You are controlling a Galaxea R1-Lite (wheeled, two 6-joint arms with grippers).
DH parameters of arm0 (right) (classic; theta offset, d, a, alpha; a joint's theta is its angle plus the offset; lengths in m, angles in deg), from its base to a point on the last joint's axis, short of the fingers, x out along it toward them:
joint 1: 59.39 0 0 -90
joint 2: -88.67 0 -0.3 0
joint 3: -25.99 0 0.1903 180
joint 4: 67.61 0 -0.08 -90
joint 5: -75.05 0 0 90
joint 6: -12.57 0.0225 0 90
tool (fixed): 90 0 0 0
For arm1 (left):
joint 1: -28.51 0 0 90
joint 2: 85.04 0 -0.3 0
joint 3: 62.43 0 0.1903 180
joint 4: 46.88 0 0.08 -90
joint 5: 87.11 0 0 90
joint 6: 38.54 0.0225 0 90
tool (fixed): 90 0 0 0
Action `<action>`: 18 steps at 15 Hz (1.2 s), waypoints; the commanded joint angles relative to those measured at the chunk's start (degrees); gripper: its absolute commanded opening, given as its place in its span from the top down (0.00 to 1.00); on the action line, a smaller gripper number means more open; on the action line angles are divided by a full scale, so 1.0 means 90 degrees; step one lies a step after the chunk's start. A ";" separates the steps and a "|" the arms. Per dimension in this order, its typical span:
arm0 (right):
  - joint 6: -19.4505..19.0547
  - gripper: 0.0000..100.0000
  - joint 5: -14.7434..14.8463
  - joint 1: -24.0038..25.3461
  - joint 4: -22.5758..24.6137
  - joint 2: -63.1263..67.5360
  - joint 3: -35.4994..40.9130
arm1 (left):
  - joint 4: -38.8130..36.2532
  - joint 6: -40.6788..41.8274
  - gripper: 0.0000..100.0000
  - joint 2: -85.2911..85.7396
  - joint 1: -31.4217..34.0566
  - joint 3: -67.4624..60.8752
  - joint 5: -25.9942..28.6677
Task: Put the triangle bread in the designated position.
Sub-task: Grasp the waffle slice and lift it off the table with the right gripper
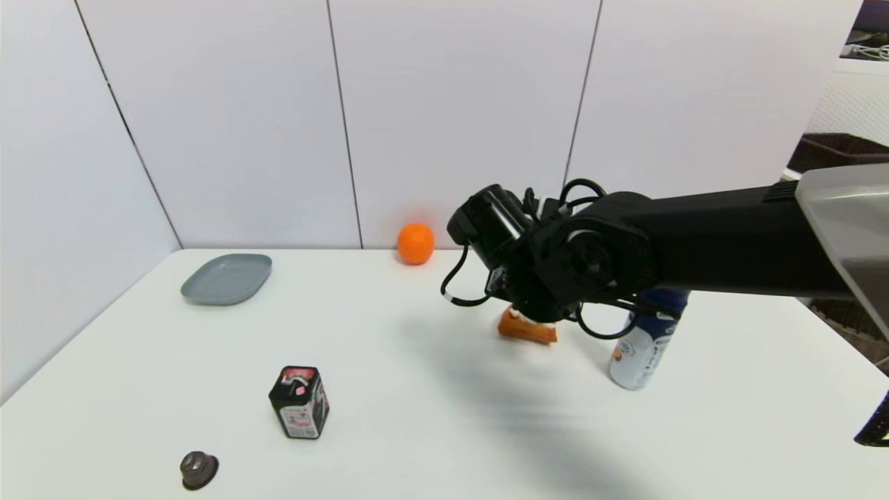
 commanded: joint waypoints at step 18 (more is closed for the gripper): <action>0.0846 0.00 -0.0005 -0.0303 -0.0014 0.1250 -0.0350 | -0.0002 -0.0003 0.00 -0.0008 0.0001 0.0000 0.0000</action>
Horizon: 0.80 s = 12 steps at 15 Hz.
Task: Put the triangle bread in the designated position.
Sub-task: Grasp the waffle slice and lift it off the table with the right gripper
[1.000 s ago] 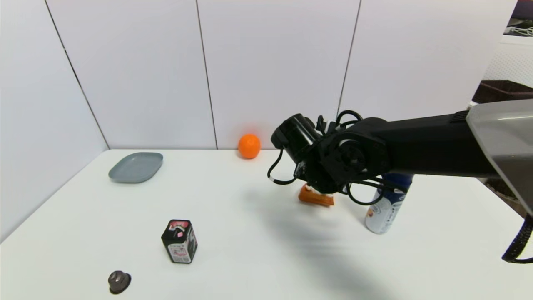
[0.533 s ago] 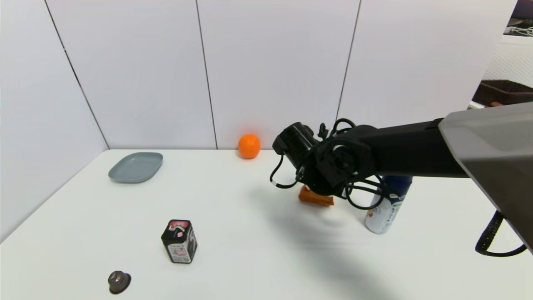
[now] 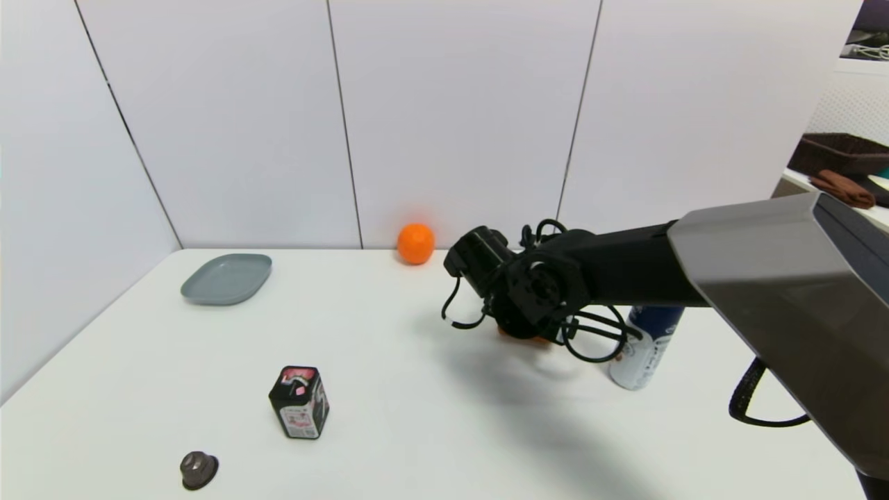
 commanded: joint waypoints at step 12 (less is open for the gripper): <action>0.0044 1.00 0.0015 0.0001 -0.0051 0.0327 -0.0115 | -0.0002 -0.0003 0.00 -0.0008 0.0001 0.0000 0.0000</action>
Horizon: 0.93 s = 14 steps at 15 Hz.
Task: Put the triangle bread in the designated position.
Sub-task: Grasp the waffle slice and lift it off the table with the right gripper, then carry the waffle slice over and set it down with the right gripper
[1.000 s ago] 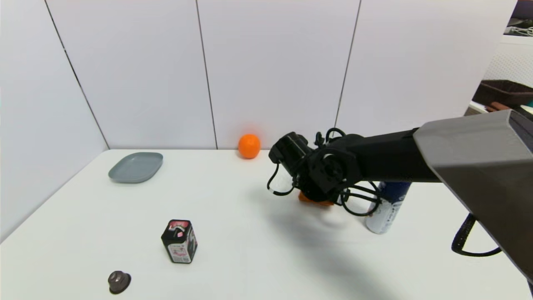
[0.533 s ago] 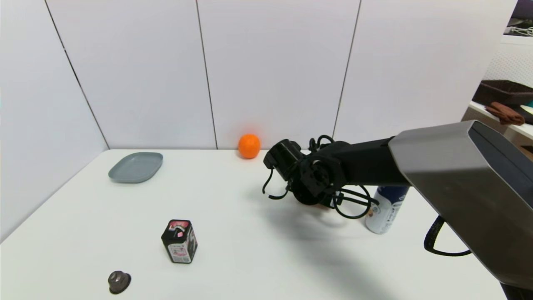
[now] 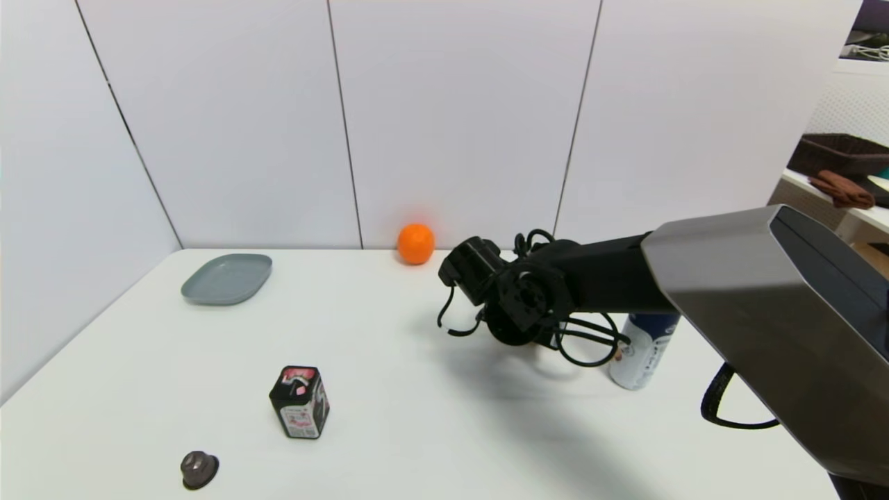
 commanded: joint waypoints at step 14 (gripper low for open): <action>-0.0345 1.00 -0.0288 0.0264 -0.0851 -0.1033 0.0186 | -0.0002 -0.0003 0.00 -0.0008 0.0001 0.0000 0.0003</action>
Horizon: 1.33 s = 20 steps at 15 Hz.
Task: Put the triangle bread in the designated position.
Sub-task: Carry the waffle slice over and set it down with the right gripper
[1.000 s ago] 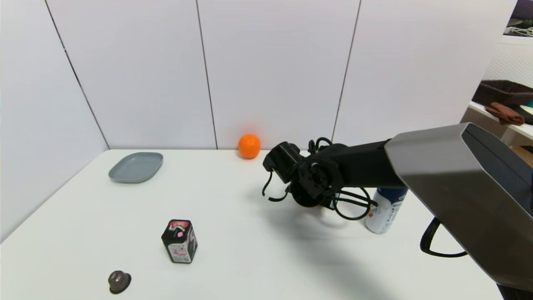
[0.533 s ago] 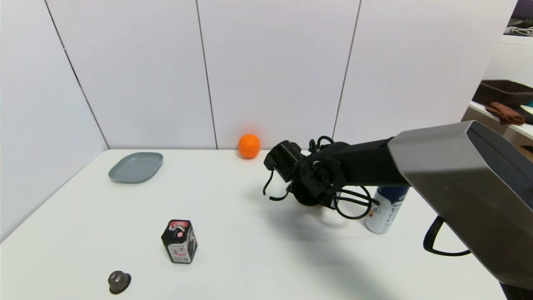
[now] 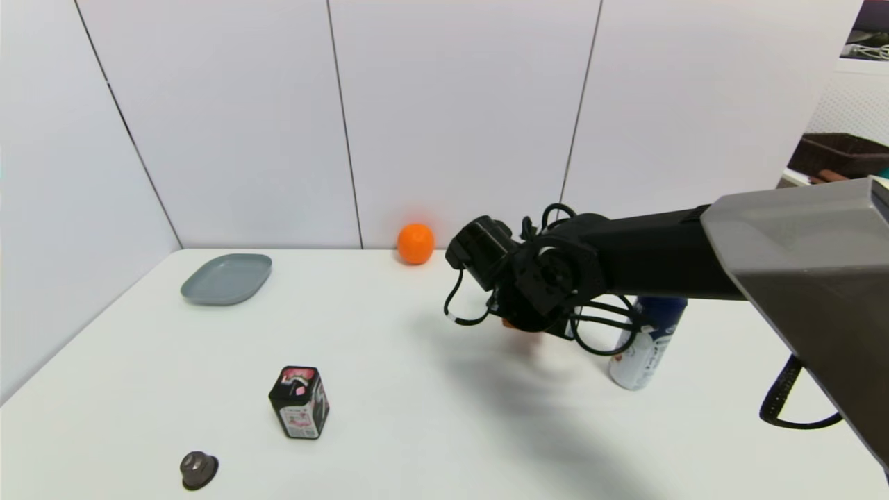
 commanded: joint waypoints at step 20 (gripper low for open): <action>-0.5319 1.00 -0.4134 -0.0585 -0.0203 -0.4882 0.4376 | -0.0002 0.0000 0.00 -0.0008 0.0001 0.0000 0.0000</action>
